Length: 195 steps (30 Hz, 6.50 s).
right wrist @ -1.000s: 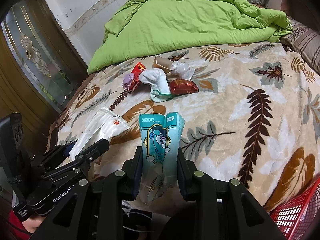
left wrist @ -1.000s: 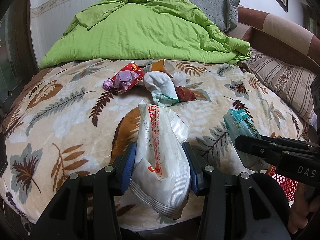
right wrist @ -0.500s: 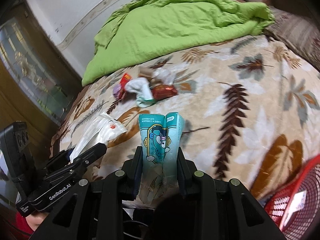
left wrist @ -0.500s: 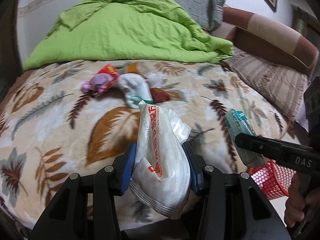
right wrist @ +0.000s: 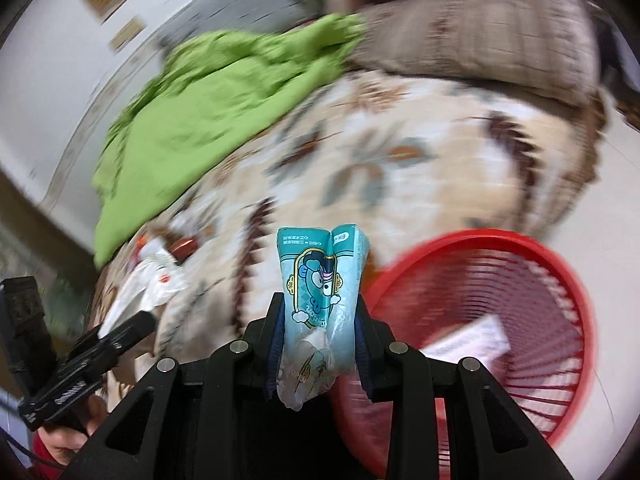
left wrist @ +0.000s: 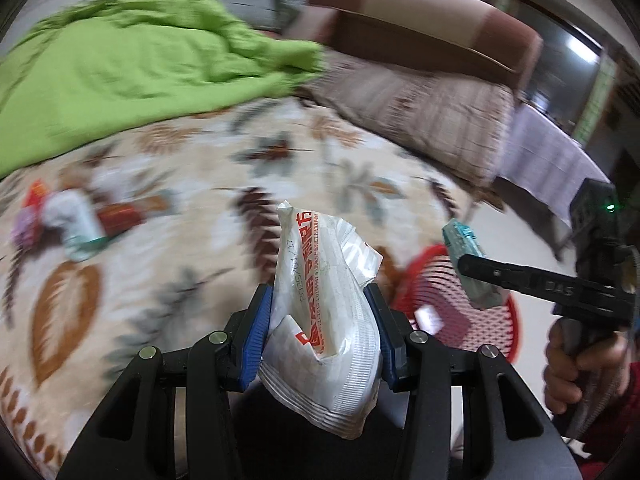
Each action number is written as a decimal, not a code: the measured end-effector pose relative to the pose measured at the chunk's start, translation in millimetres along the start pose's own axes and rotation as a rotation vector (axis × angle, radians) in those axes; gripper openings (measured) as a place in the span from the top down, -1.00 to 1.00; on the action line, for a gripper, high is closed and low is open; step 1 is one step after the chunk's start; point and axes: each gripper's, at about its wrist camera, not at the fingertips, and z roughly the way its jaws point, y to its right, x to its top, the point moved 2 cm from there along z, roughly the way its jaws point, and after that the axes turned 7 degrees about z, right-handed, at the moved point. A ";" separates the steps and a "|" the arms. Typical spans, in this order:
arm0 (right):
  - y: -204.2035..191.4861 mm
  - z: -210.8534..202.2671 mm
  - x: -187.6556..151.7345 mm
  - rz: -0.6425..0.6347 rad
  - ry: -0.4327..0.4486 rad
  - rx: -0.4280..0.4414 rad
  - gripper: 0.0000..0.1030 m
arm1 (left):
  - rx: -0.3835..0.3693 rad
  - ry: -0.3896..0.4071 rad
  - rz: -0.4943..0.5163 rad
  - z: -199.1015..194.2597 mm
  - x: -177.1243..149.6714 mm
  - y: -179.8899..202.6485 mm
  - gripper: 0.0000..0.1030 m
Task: Collect trash
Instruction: 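Carry both items over the red wastebasket and open both tools, then move both tools back toward the trash on the bed, then grasp the white sock with the right tool while the left tool grasps the purple-red wrapper, then hold the sock and wrapper raised above the bed with both tools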
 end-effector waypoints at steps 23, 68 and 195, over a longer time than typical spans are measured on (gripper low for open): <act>99.1 -40.9 20.3 0.123 0.149 -0.167 0.04 | -0.234 -0.098 0.089 51.1 15.0 86.0 -0.29; 35.0 -60.5 50.5 -0.129 0.436 -0.385 -0.24 | 0.046 0.084 -0.219 -62.1 -24.3 -85.2 -0.29; -238.6 179.1 -75.7 -0.479 -0.181 0.242 0.77 | 0.677 0.078 -0.338 -72.9 -116.1 -198.7 0.33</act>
